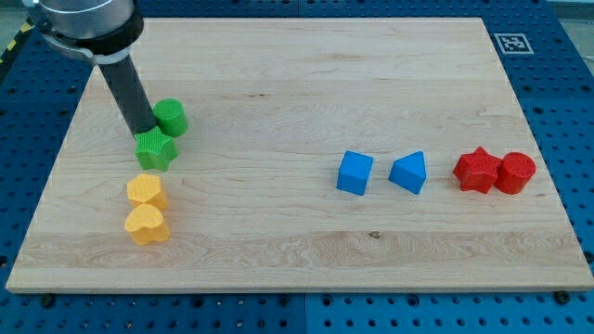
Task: Move green star slightly right a bit
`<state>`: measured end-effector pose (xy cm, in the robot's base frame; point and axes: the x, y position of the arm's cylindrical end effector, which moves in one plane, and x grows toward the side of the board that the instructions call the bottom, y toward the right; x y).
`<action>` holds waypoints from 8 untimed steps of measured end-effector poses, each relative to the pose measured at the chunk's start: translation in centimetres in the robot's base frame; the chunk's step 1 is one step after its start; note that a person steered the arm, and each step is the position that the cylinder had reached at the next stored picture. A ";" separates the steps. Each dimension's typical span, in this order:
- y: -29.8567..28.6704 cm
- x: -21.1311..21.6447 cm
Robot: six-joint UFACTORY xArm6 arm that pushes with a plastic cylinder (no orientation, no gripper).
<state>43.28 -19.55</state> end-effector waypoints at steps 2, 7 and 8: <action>-5.1 0.0; -3.2 1.1; -1.8 1.1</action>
<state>44.35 -21.31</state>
